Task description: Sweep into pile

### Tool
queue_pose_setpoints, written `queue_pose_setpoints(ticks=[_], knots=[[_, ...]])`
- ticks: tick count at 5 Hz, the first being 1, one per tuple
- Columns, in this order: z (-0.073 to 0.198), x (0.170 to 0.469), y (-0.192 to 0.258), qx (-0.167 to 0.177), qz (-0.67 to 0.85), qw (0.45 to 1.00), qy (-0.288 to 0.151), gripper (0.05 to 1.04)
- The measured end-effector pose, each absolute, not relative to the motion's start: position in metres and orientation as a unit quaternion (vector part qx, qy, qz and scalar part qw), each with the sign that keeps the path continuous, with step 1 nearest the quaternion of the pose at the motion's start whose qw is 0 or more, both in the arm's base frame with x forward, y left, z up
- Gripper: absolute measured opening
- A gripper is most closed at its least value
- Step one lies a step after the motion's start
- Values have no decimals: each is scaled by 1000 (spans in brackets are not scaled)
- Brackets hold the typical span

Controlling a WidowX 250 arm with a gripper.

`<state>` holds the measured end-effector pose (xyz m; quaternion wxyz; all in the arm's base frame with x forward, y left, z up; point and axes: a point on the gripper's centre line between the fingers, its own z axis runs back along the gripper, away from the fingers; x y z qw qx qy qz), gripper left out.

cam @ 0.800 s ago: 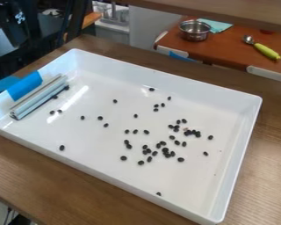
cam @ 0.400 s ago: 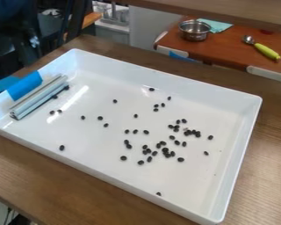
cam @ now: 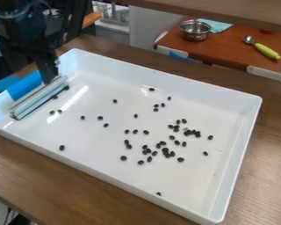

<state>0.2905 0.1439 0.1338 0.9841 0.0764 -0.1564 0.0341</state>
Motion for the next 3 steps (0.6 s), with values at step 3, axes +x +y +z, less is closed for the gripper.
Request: queue_pose_setpoints(ticks=[3], knots=[[92, 302, 152, 78, 84, 985, -129, 1001]])
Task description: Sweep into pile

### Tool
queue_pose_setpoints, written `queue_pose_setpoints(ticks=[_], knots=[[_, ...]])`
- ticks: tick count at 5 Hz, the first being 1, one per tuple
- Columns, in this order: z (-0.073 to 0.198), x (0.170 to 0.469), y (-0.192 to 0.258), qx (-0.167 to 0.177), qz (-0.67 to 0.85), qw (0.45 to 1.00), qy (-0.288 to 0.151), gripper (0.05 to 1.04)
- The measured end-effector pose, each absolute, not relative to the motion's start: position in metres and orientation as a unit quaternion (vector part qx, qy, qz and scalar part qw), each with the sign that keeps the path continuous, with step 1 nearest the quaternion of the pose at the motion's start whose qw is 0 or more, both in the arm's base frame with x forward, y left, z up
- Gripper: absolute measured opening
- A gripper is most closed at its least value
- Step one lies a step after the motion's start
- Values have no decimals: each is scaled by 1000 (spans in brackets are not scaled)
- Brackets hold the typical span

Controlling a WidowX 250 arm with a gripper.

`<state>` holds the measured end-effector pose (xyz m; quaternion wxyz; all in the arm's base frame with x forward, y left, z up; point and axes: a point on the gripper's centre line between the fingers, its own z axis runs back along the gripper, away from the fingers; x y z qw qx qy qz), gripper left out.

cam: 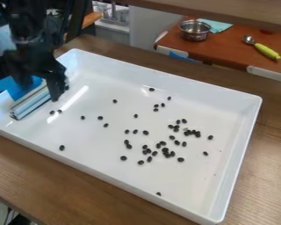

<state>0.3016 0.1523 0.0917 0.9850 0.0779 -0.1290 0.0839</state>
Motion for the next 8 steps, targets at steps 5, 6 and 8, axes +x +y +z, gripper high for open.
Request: queue_pose_setpoints(ticks=[5, 6, 8], knots=[[81, 312, 188, 51, 84, 983, -158, 1001], [77, 313, 185, 58, 75, 985, -147, 949], [71, 308, 180, 54, 43, 988, -140, 368]])
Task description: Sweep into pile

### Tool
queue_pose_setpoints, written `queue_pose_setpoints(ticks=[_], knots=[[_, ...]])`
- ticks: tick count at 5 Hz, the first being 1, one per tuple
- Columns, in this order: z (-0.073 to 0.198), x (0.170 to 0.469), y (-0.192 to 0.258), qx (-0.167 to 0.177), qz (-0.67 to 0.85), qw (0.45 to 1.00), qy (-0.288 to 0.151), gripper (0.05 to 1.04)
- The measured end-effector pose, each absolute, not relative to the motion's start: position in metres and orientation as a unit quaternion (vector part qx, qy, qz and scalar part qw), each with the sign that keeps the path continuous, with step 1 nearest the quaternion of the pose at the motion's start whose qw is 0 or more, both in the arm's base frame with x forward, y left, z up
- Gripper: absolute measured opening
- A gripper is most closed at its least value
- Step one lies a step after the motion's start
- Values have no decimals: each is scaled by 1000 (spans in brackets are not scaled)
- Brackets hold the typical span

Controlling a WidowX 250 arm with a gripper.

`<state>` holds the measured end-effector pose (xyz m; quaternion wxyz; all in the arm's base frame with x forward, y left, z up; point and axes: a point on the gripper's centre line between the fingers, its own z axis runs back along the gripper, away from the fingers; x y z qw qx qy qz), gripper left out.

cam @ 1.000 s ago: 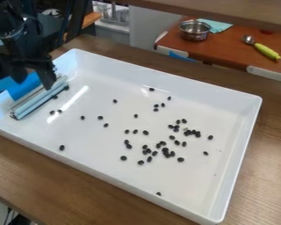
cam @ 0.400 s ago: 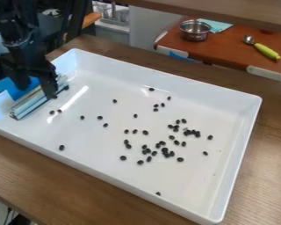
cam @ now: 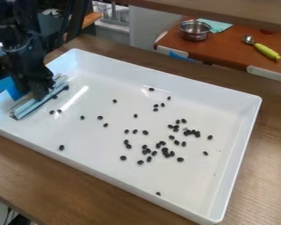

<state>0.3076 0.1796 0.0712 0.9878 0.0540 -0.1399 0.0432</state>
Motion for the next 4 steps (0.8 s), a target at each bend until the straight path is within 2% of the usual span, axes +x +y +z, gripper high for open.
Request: queue_pose_setpoints(ticks=[2, 4], knots=[[70, 295, 159, 45, 21, 990, -131, 336], [68, 297, 124, 53, 16, 990, -131, 336]])
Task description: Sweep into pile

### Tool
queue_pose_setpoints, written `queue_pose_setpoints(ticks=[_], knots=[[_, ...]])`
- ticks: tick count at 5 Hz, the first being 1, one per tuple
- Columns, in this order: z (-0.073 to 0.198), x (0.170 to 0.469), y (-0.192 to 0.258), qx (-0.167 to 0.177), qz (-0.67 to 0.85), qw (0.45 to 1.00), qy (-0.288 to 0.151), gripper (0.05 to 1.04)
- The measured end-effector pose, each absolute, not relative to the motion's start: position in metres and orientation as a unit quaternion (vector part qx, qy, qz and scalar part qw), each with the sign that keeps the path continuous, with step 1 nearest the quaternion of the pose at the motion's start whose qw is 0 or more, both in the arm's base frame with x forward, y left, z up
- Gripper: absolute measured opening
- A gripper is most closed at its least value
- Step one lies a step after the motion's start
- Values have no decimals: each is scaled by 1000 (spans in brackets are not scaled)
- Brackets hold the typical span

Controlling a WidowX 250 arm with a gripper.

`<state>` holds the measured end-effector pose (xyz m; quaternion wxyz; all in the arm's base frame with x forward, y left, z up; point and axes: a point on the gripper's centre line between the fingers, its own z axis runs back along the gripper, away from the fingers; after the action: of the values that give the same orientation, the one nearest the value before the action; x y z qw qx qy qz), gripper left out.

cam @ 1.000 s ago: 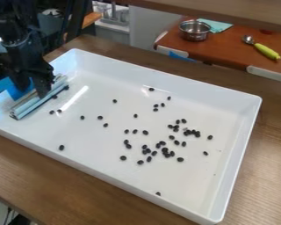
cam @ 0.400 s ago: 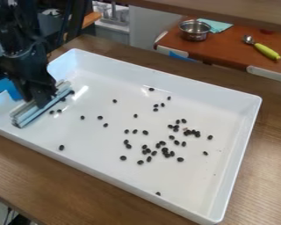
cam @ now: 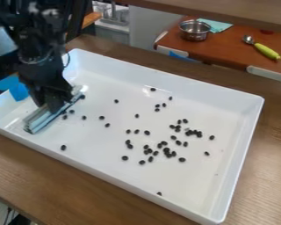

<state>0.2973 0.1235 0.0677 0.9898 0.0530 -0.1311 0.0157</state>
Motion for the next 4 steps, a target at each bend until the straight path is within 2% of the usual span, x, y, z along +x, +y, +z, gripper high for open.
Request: queue_pose_setpoints(ticks=[2, 4], knots=[[66, 301, 79, 60, 14, 990, -126, 336], [66, 293, 34, 43, -1, 993, -112, 336]])
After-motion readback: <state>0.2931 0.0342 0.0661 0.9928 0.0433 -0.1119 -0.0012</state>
